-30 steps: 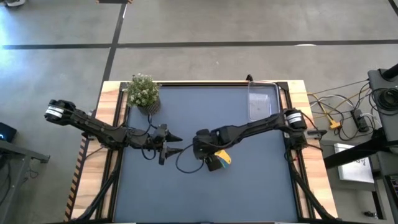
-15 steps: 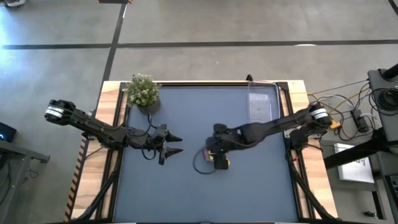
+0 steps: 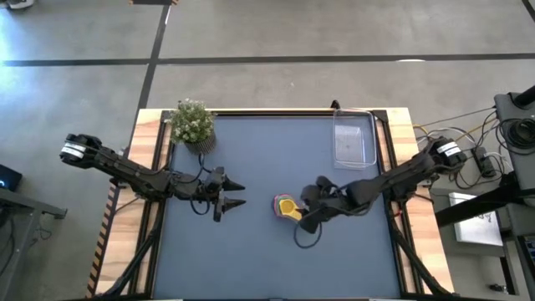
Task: Nest measuring cups in basket
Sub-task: Put the stacked measuring cups into the transparent bin
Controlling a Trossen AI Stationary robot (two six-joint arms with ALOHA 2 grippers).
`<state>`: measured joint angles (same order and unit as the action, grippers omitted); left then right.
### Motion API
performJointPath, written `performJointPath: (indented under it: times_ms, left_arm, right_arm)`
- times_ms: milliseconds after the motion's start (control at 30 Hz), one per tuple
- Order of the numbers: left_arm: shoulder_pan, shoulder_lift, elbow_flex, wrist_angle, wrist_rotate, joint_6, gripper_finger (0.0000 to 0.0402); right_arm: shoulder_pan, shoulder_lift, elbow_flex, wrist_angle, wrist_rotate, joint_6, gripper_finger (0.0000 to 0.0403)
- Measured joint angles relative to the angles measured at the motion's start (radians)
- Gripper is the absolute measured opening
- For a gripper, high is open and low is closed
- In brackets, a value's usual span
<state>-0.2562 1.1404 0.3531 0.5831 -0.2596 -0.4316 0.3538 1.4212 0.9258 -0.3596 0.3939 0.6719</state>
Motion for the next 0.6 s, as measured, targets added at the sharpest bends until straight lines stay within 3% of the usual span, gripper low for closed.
performJointPath:
  times_ms: [200, 433, 600]
  left_arm:
    - [0.000, 0.000, 0.000, -0.001, 0.000, 0.000, 0.0241]
    - [0.000, 0.000, 0.000, -0.016, 0.000, 0.000, 0.0241]
    - [0.000, 0.000, 0.000, -0.021, 0.000, 0.000, 0.0241]
  right_arm:
    - [0.005, 0.001, -0.061, 0.110, -0.001, 0.022, 0.0281]
    - [0.011, 0.009, -0.071, 0.118, -0.001, 0.018, 0.0346]
    - [0.019, 0.035, -0.072, 0.124, 0.000, 0.044, 0.0367]
